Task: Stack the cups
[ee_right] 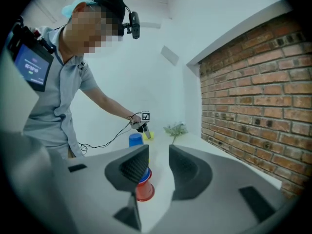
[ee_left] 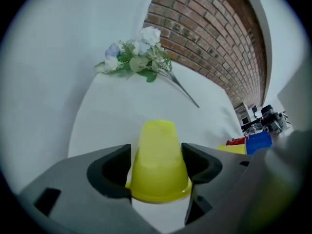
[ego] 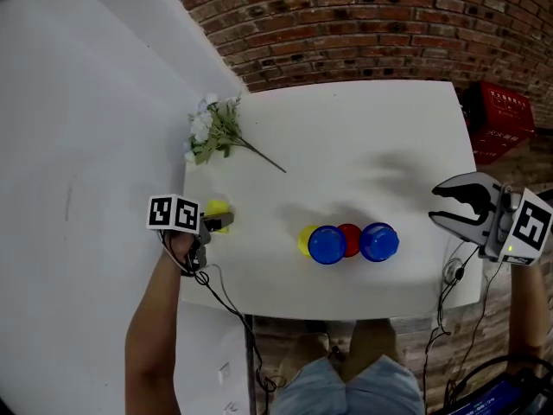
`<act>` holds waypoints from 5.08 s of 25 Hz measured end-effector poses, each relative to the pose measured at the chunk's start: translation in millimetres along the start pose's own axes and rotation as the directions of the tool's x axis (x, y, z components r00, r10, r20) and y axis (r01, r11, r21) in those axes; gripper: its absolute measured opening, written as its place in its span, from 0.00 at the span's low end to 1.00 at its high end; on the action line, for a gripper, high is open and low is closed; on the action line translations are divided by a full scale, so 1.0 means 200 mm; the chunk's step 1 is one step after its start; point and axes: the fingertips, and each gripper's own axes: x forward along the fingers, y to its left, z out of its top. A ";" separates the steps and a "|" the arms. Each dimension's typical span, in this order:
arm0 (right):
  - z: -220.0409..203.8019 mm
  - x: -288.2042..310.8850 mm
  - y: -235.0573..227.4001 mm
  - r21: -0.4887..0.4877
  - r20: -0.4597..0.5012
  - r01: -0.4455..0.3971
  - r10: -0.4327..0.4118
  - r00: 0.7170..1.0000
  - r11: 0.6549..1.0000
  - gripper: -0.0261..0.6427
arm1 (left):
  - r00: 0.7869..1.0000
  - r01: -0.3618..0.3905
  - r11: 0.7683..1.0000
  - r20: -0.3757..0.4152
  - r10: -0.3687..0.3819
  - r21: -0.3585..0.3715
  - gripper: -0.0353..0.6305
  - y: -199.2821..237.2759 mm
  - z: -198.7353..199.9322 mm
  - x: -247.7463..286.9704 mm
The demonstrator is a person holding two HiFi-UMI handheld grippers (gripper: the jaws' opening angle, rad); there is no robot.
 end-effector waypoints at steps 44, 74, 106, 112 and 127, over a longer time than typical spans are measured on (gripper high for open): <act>-0.01 1.24 1.09 0.126 0.064 0.221 -0.230 0.971 0.967 0.41 | 0.540 -0.102 0.920 0.798 -0.268 0.378 0.63 -0.27 -0.64 -0.64; 0.41 1.33 0.93 0.060 -0.011 0.313 -0.313 0.950 0.948 0.39 | 0.475 -0.267 0.925 0.872 -0.117 0.270 0.06 -0.24 -0.60 -0.85; 0.26 0.45 0.37 0.125 -0.122 0.513 -0.500 0.857 0.849 0.40 | 0.538 -0.218 0.907 0.820 -0.196 0.360 0.06 -0.60 -0.51 -0.63; 0.22 0.45 0.36 0.137 -0.125 0.513 -0.499 0.858 0.847 0.40 | 0.547 -0.217 0.907 0.815 -0.193 0.360 0.06 -0.60 -0.53 -0.62; 0.18 0.46 0.33 0.156 -0.113 0.513 -0.500 0.858 0.844 0.40 | 0.554 -0.217 0.906 0.810 -0.192 0.363 0.06 -0.62 -0.53 -0.61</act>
